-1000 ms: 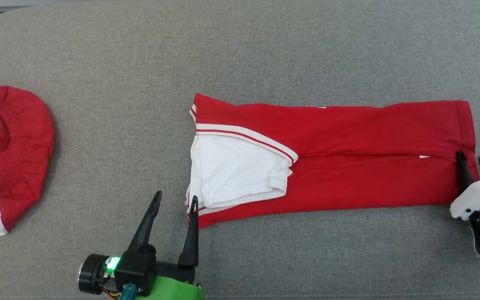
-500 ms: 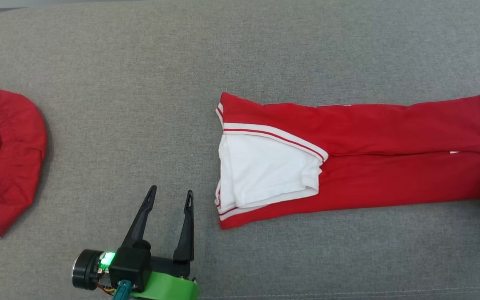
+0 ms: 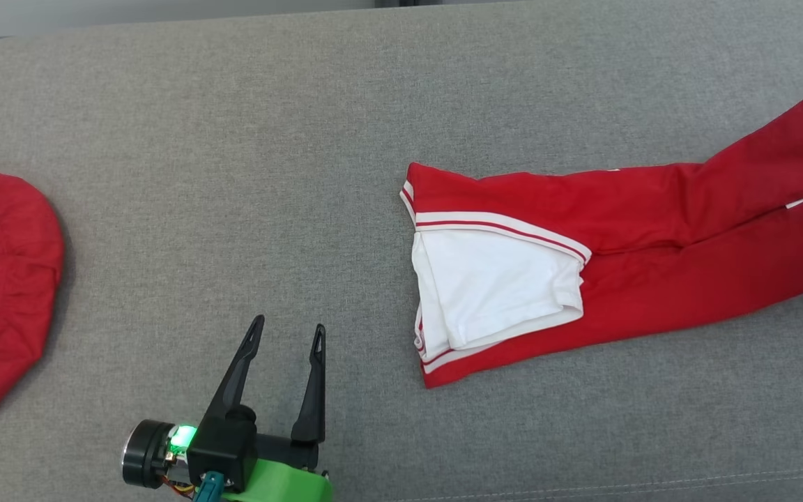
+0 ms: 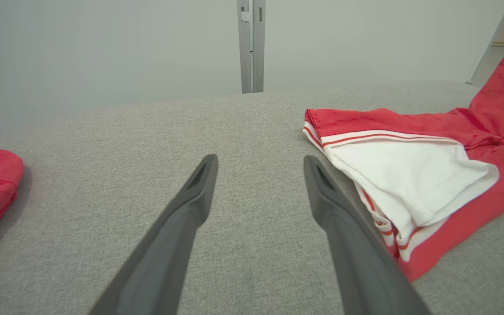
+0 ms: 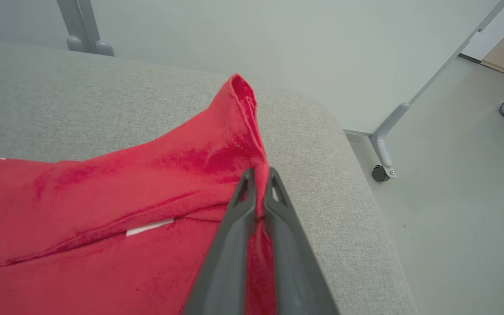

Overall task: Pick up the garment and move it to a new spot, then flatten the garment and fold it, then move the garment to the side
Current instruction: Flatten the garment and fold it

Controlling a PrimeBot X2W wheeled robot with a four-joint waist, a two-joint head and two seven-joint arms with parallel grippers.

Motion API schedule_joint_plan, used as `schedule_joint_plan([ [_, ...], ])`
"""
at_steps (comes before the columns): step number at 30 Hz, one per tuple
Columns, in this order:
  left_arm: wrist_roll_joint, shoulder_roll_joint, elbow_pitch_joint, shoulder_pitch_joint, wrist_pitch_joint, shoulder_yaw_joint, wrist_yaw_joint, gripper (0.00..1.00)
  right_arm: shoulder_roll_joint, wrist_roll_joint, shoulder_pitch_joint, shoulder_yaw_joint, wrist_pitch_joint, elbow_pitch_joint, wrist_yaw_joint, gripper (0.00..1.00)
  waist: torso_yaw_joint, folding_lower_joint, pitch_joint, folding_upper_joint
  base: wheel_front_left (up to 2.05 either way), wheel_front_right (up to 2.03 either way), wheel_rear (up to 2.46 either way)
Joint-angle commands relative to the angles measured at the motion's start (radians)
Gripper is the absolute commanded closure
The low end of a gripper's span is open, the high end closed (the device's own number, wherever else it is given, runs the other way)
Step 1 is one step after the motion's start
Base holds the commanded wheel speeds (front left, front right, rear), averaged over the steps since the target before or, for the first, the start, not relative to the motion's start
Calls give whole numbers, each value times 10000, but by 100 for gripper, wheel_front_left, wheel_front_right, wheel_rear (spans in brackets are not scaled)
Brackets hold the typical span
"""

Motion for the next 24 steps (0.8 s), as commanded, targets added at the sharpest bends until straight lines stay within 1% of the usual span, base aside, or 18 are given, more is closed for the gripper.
schedule_joint_plan([
  [1, -91, 12, 17, 78, -4, -23, 36, 0, 95, -109, 277, 4, 273, -405, -22, 100, 10, -1, -124, 0, 0, 0, 0],
  [6, -184, 11, 1, 144, -4, -121, 166, 0, 496, -531, 984, -356, 1251, -2225, -22, 100, 172, -1, -389, 0, 0, 0, 0],
  [10, -229, 12, -27, 195, -4, -197, 247, 0, 1166, -1017, 1703, -725, 2185, -3934, -22, 100, 377, -1, -527, 0, 0, 0, 0],
  [13, -275, 12, -17, 219, -4, -239, 274, 0, 1814, -1353, 2134, -925, 2781, -5054, -21, 100, 572, -1, -556, 0, 0, 0, 0],
  [19, -446, 11, 12, 165, -4, -427, 364, 0, 2923, -1937, 2725, -1096, 3291, -6306, -21, 100, 1107, -1, -580, 0, 0, 0, 0],
  [24, -565, 11, -23, 107, -4, -540, 475, 0, 3717, -2159, 3001, -938, 3302, -6767, -21, 100, 1541, -1, -556, 0, 0, 0, 0],
])
